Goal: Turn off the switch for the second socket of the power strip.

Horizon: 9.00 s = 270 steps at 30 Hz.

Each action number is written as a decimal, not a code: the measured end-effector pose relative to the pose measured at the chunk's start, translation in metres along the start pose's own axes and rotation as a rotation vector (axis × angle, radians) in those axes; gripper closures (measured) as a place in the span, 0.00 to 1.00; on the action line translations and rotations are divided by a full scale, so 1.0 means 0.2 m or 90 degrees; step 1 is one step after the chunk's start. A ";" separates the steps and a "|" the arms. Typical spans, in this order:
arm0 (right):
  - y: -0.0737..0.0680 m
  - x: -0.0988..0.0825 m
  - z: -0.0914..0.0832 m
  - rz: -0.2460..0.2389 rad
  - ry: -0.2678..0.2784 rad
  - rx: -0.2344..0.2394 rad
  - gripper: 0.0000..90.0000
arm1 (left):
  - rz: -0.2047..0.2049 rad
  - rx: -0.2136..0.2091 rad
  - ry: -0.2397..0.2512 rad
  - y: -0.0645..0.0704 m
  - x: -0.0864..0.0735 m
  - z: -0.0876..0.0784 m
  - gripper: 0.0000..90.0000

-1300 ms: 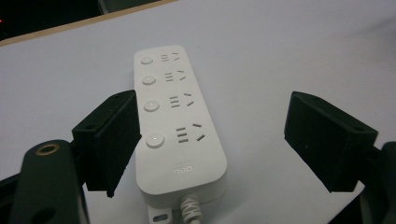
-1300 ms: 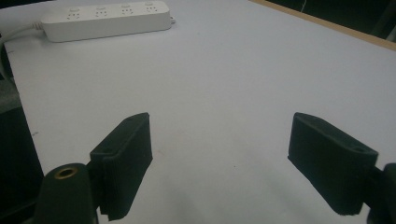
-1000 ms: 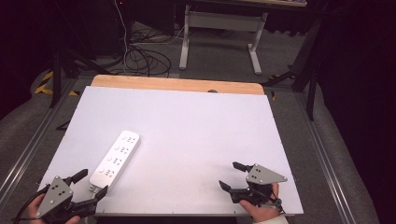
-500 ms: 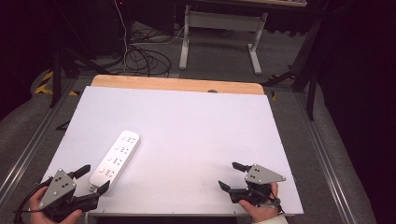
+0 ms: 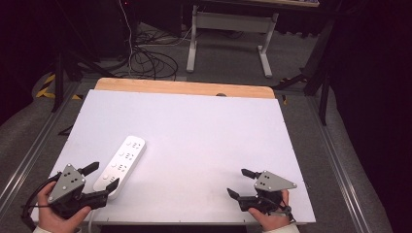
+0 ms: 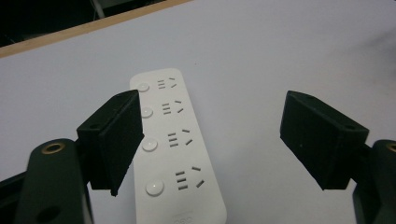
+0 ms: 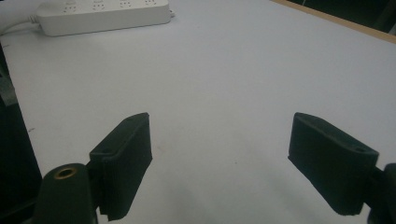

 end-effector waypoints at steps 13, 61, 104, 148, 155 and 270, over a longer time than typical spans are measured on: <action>0.00 0.00 0.00 0.000 -0.002 0.000 0.24 | 0.000 -0.006 -0.003 -0.04 0.05 0.06 0.24; 0.01 -0.01 0.03 0.006 -0.013 0.004 0.24 | 0.009 -0.060 -0.164 -0.22 -0.02 0.19 1.00; 0.00 -0.02 0.03 -0.006 -0.018 0.002 0.25 | -0.105 -0.072 -0.246 -0.25 -0.19 0.36 1.00; 0.00 -0.02 0.03 -0.008 -0.022 0.001 0.24 | -0.080 -0.047 -0.235 -0.23 -0.21 0.38 1.00; 0.00 -0.02 0.02 -0.010 -0.021 0.000 0.24 | -0.099 -0.050 -0.226 -0.24 -0.21 0.38 1.00; 0.01 -0.02 0.01 -0.012 -0.018 -0.001 0.24 | 0.017 -0.102 0.085 -0.04 -0.18 0.08 0.08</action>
Point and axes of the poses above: each handheld gripper's, and its own axes: z roughly forward along the jaws, x roughly out of its top, y roughly to its right, the point moved 8 cm from there along z, roughly forward along the jaws, and after that the axes turned 15 degrees about z, right-handed, at the moved point
